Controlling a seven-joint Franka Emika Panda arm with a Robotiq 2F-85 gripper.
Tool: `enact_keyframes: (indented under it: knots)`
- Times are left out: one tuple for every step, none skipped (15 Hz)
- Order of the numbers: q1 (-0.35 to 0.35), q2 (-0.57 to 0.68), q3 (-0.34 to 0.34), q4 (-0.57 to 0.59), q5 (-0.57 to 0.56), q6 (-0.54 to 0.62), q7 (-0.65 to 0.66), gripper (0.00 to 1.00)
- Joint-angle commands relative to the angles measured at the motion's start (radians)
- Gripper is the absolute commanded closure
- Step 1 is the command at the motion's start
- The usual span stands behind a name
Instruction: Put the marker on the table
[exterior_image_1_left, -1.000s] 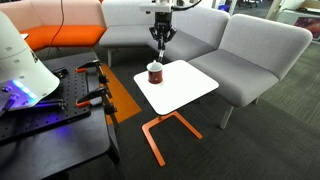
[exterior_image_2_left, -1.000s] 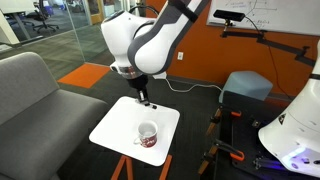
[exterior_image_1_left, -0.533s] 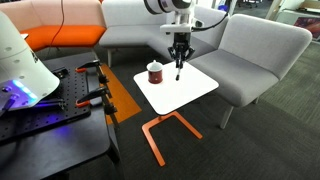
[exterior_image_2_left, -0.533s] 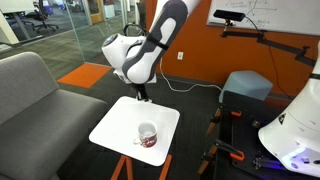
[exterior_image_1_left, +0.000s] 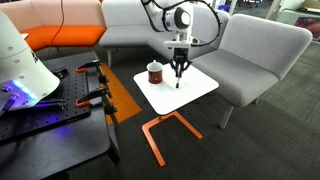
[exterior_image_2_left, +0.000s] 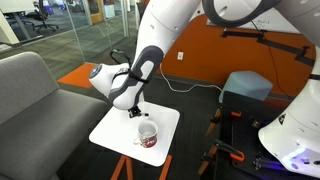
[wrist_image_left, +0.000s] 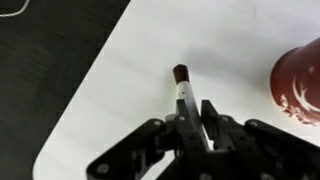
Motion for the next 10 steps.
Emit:
enact_keyframes:
  knots:
    - [0.018, 0.024, -0.015, 0.054, -0.012, -0.001, 0.031, 0.48]
    - [0.018, 0.002, -0.016, 0.03, -0.009, 0.026, 0.049, 0.41]
    - [0.015, -0.027, -0.014, 0.002, -0.003, 0.042, 0.063, 0.32]
    - [0.005, -0.064, -0.001, -0.032, 0.016, 0.047, 0.07, 0.25]
    - [-0.012, -0.11, 0.019, -0.077, 0.037, 0.065, 0.065, 0.19]
    - [-0.037, -0.164, 0.053, -0.129, 0.071, 0.076, 0.042, 0.1]
    - [-0.049, -0.206, 0.071, -0.173, 0.093, 0.095, 0.028, 0.04]
    - [-0.063, -0.256, 0.096, -0.219, 0.124, 0.084, 0.011, 0.0]
    - [-0.065, -0.301, 0.105, -0.268, 0.136, 0.088, 0.01, 0.0]
    - [-0.062, -0.342, 0.109, -0.316, 0.136, 0.105, 0.019, 0.0]
